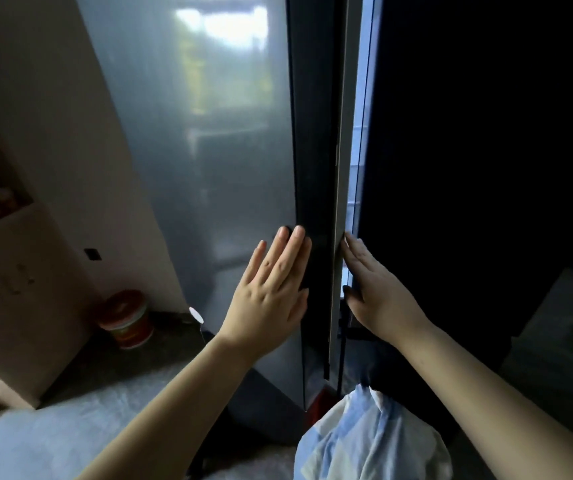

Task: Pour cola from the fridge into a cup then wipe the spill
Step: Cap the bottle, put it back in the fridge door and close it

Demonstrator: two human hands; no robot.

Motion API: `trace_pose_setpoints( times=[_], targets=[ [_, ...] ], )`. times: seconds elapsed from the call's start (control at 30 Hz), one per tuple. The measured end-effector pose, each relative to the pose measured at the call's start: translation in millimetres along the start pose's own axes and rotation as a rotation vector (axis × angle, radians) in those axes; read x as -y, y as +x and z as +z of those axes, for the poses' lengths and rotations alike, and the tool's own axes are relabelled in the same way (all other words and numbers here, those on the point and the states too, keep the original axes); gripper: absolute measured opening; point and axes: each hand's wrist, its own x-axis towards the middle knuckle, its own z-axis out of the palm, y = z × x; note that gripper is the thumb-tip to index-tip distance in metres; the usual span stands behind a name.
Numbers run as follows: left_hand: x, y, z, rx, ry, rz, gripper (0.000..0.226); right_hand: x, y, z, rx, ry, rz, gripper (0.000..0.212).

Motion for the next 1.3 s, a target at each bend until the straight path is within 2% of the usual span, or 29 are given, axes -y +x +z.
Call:
trace_pose_setpoints(
  times=[0.13, 0.27, 0.4, 0.6, 0.8, 0.93, 1.1, 1.3],
  targets=[
    [11.5, 20.7, 12.0, -0.029, -0.09, 0.075, 0.071, 4.5, 5.7, -5.7, -0.185, 0.065, -0.045, 0.071],
    [29.7, 48.8, 24.1, 0.002, -0.045, 0.15, 0.08, 7.4, 16.5, -1.9, -0.265, -0.002, -0.132, 0.073],
    [53.9, 75.0, 37.3, 0.003, 0.056, 0.098, 0.096, 1.3, 29.2, 5.4, -0.319, -0.208, -0.16, 0.075],
    [72.2, 84.3, 55.2, -0.082, 0.125, 0.19, 0.104, -10.0, 45.9, 11.5, -0.34, -0.577, -0.239, 0.071],
    [76.4, 87.0, 64.7, -0.128, 0.149, 0.222, 0.098, -15.7, 49.4, 13.2, -0.357, -0.681, -0.22, 0.067],
    [76.3, 94.0, 72.1, -0.127, 0.154, 0.217, 0.098, -22.0, 55.0, 11.7, -0.336, -0.671, -0.149, 0.089],
    [72.4, 107.0, 84.4, -0.078, 0.167, 0.194, 0.099, -26.9, 67.9, 6.8, -0.289, -0.67, -0.038, 0.074],
    [69.5, 136.7, 112.2, 0.06, 0.283, 0.11, 0.107, -36.4, 97.4, 5.6, -0.159, -0.759, 0.154, 0.075]
  ],
)
